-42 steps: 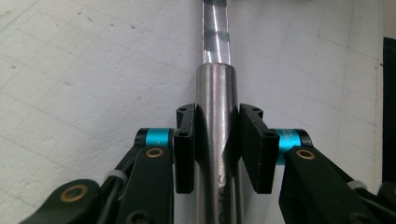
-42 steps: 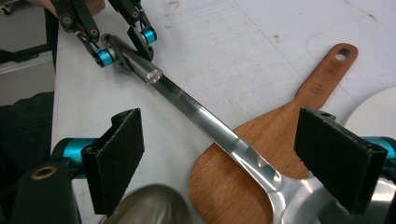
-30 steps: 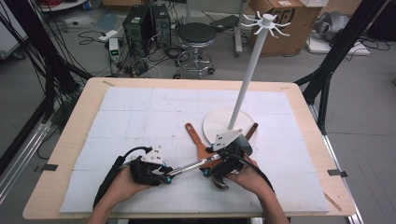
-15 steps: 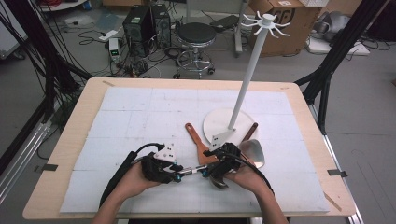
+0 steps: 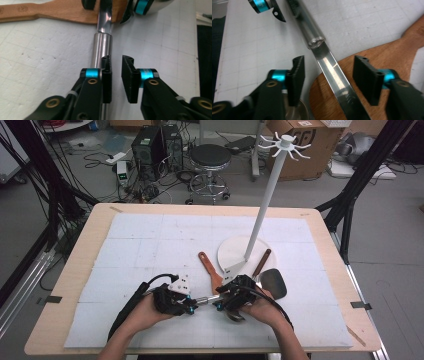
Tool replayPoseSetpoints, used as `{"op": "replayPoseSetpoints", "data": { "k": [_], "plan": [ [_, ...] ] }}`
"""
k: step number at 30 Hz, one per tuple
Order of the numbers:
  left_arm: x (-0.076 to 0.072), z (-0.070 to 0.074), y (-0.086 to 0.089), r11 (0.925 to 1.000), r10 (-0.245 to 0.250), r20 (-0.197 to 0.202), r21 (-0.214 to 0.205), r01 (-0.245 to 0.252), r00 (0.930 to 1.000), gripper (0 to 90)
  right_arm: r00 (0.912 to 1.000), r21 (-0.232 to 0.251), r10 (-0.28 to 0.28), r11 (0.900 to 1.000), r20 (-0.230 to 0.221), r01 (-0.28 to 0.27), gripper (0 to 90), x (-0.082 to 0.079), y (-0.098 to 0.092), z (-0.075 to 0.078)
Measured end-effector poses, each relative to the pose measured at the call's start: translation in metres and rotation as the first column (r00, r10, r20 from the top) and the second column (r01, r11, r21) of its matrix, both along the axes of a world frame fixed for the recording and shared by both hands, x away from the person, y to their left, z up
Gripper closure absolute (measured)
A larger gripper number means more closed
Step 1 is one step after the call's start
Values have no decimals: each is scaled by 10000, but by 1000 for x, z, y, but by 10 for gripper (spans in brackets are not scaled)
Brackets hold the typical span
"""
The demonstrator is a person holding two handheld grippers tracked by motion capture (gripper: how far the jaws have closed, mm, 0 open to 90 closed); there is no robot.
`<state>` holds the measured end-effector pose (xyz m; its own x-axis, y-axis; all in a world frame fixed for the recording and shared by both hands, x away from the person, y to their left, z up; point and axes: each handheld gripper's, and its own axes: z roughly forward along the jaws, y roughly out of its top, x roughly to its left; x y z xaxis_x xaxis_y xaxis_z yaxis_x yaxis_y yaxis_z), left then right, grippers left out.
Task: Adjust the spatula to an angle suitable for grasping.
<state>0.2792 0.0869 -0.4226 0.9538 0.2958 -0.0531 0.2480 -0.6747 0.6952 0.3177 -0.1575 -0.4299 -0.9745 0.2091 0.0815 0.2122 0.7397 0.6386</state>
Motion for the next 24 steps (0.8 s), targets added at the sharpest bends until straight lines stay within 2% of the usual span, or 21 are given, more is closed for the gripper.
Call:
{"op": "replayPoseSetpoints", "data": {
  "k": [3,12,15,20,24],
  "plan": [
    [0,-2,1,9998,181,196,69,-182,9996,664,9999,-109,41,9999,116,-39,471,0,1,0],
    [3,-2,11,9975,689,348,-172,-683,9970,585,9993,-211,8,9998,383,0,518,1,-1,0],
    [4,-2,13,9966,804,430,-209,-795,9958,573,9996,-208,18,9998,279,-12,524,1,-2,0],
    [7,-2,18,9949,933,483,-434,-912,9945,558,9999,68,-102,9999,110,101,529,1,-9,2],
    [10,-4,19,9944,1007,343,-369,-994,9943,542,9996,319,-279,9991,102,275,538,1,-19,5]
  ]
}}
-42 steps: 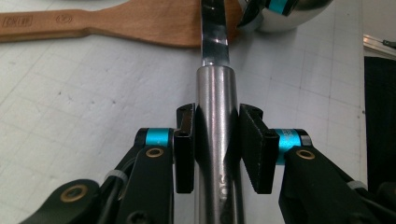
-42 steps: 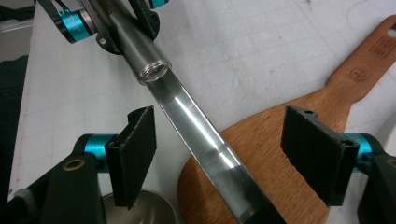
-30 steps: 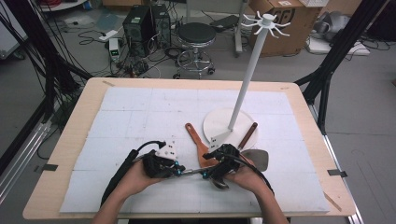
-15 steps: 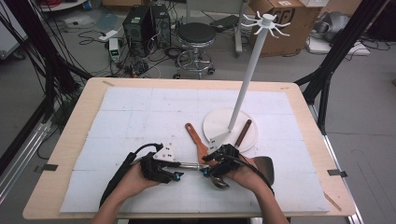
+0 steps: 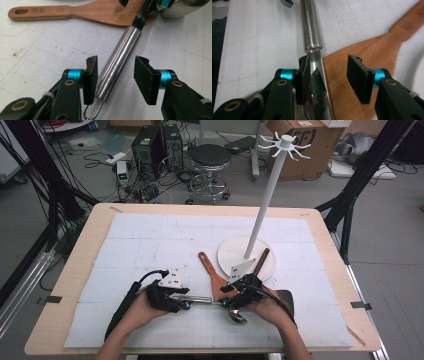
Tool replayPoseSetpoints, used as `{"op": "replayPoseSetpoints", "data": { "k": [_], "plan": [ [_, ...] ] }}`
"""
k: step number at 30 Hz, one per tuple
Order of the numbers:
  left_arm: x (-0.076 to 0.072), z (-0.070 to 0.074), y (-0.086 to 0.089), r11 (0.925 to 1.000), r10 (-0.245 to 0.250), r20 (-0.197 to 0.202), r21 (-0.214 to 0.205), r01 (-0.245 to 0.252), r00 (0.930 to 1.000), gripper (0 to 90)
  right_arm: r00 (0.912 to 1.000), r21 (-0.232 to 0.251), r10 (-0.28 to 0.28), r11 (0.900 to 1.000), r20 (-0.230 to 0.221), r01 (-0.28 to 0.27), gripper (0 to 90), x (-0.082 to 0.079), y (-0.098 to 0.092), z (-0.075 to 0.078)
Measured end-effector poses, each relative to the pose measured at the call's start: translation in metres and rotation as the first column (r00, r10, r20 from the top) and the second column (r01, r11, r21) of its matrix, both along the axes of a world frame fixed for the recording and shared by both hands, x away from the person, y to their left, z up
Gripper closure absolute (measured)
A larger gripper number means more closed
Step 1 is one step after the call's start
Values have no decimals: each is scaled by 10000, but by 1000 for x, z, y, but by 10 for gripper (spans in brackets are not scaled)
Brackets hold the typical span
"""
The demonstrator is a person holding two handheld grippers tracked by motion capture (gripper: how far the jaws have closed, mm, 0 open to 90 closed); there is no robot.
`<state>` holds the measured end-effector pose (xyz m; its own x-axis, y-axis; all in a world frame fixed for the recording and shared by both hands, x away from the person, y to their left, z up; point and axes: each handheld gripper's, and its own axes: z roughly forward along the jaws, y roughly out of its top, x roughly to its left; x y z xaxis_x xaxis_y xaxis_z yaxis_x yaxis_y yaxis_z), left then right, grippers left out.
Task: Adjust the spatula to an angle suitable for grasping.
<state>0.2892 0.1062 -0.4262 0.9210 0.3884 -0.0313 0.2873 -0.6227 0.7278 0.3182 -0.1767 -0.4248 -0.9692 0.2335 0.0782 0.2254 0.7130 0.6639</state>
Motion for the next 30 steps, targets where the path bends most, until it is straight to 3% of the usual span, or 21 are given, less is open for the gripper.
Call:
{"op": "replayPoseSetpoints", "data": {
  "k": [11,20,30],
  "plan": [
    [3,-3,-1,10000,-59,-186,-30,59,9998,538,9987,346,-500,9982,-10,500,574,-8,-40,3],
    [3,-4,-2,9997,-50,-267,-230,44,9996,529,9994,12,-311,9995,-154,311,624,-20,-62,-2],
    [3,-4,-2,9996,-97,-351,-273,88,9993,506,9998,-779,-133,9969,112,141,677,-23,-57,-5]
  ]
}}
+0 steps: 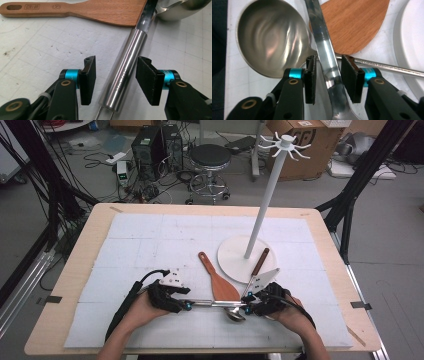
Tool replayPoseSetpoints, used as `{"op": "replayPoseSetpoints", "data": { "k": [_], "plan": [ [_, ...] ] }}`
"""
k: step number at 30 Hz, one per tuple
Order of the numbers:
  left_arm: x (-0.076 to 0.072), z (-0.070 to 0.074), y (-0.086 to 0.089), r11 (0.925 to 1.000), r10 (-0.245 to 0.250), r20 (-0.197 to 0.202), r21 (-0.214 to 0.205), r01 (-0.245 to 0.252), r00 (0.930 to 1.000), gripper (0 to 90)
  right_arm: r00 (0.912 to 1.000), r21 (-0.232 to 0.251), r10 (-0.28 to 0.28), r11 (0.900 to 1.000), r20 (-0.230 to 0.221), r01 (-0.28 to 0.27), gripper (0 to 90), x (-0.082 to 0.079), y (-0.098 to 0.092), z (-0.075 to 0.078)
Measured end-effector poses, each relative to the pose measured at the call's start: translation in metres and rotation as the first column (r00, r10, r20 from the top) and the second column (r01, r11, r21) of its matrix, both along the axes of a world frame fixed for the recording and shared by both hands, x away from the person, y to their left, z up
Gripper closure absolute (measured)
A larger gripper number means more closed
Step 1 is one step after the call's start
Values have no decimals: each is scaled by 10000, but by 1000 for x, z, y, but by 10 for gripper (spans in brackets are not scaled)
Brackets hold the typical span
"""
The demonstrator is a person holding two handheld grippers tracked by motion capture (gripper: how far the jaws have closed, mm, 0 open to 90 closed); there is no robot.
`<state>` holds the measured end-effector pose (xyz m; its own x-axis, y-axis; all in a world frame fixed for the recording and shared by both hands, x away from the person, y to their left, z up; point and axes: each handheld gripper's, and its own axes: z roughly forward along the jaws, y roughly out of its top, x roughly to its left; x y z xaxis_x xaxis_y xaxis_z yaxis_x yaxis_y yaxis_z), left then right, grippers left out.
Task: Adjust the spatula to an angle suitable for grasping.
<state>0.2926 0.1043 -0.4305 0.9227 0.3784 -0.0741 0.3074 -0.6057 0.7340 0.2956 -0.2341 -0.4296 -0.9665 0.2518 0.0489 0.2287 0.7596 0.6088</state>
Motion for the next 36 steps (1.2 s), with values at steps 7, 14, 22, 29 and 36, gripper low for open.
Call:
{"op": "replayPoseSetpoints", "data": {
  "k": [7,14,22,29,36],
  "plan": [
    [0,0,0,10000,-56,-28,-41,56,10000,490,9997,-412,156,9990,204,-147,669,-2,3,0],
    [0,0,1,10000,-85,-79,14,85,9999,470,9992,-627,330,9975,233,-315,682,-1,4,-1],
    [1,0,3,9997,113,-130,-216,-116,9999,443,9967,-798,754,9941,294,-728,738,-1,3,1],
    [2,2,8,9986,371,21,-374,-370,9993,427,9957,-767,890,9933,241,-869,739,-1,1,1],
    [3,3,16,9970,591,46,-507,-588,9982,414,9964,-606,832,9948,185,-819,740,-2,-7,1]
  ]
}}
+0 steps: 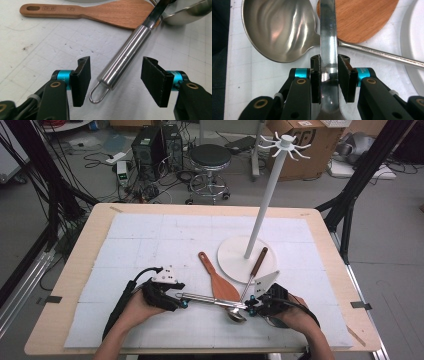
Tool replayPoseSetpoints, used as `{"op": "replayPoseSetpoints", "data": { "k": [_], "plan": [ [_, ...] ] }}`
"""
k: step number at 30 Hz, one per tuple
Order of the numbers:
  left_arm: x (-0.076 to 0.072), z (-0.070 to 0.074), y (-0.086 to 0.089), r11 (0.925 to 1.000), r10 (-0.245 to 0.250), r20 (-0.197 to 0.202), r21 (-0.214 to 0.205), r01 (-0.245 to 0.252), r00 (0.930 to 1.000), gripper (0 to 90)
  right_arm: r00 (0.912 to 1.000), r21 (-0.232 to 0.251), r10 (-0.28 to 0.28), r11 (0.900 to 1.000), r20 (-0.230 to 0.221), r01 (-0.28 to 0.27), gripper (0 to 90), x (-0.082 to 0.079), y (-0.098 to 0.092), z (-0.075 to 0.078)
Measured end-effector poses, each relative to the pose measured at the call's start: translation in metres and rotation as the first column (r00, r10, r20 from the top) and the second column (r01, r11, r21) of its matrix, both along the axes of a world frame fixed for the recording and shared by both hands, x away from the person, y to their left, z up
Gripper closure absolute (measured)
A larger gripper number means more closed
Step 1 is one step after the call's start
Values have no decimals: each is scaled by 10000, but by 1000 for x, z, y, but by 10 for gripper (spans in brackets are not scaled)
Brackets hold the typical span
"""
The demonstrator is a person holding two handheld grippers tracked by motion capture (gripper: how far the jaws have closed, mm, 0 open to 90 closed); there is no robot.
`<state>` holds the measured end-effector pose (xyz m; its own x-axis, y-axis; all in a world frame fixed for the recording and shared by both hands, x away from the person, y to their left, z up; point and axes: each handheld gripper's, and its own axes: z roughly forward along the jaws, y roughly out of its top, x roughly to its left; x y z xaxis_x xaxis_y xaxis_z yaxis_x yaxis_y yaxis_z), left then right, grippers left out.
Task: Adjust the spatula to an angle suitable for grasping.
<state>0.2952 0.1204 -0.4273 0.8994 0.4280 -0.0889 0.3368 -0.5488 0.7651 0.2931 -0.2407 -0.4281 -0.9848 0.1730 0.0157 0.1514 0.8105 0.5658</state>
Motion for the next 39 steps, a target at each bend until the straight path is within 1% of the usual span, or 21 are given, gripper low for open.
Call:
{"op": "replayPoseSetpoints", "data": {
  "k": [3,5,6,9,11,16,17,19,20,21,23,25,26,27,29,32,36,38,39],
  "plan": [
    [0,0,3,9999,83,-29,-74,-83,10000,413,10000,71,51,10000,58,-51,741,-1,-3,1],
    [1,0,6,9999,124,-17,-41,-124,9999,413,10000,175,-4,9998,3,4,742,-1,-4,2],
    [0,0,7,9999,141,-50,-63,-141,9999,413,10000,223,3,9998,82,-5,743,-1,-5,2],
    [0,-2,9,9997,208,-134,-84,-209,9997,421,10000,295,-58,9995,46,57,744,-1,-6,3],
    [1,-5,11,9996,287,-236,-41,-288,9993,440,10000,288,3,9996,90,-6,744,-2,-6,3],
    [2,-8,13,9996,268,-380,-7,-268,9989,481,9999,356,-31,9994,104,28,745,-2,-8,5],
    [2,-8,13,9996,275,-373,1,-275,9989,484,9999,474,-81,9988,86,77,746,-2,-9,5],
    [2,-9,13,9994,334,-439,7,-334,9985,498,10000,542,-30,9985,85,25,748,-2,-10,7],
    [3,-9,13,9995,330,-435,34,-329,9985,512,9999,627,-24,9980,142,15,748,-2,-10,7],
    [3,-10,13,9995,301,-449,131,-295,9985,524,9999,622,-17,9981,116,10,749,-2,-11,7],
    [4,-11,12,9997,261,-541,24,-260,9982,543,9999,653,-15,9979,135,7,749,-2,-11,8],
    [3,-10,11,9998,191,-468,-55,-194,9987,590,9999,621,-36,9981,134,28,749,-2,-10,7],
    [3,-10,11,9997,216,-435,-83,-220,9988,594,9999,598,1,9982,139,-10,748,-2,-10,8],
    [3,-10,12,9997,220,-483,-113,-226,9986,601,9999,600,25,9982,150,-34,749,-2,-10,8],
    [4,-8,13,9992,254,-467,-281,-268,9986,623,9999,615,22,9981,140,-30,748,-2,-10,8],
    [4,-6,13,9987,281,-370,-420,-297,9989,622,9999,580,-52,9983,88,47,747,-3,-8,10],
    [3,-3,14,9974,275,-383,-662,-300,9989,620,9999,278,-94,9996,-53,96,733,0,-2,12],
    [2,-1,14,9962,244,-352,-833,-273,9991,622,9998,243,-192,9995,-108,195,726,2,1,11],
    [2,1,14,9958,254,-320,-875,-281,9992,624,9998,331,-151,9993,-124,155,723,4,2,11]
  ]
}}
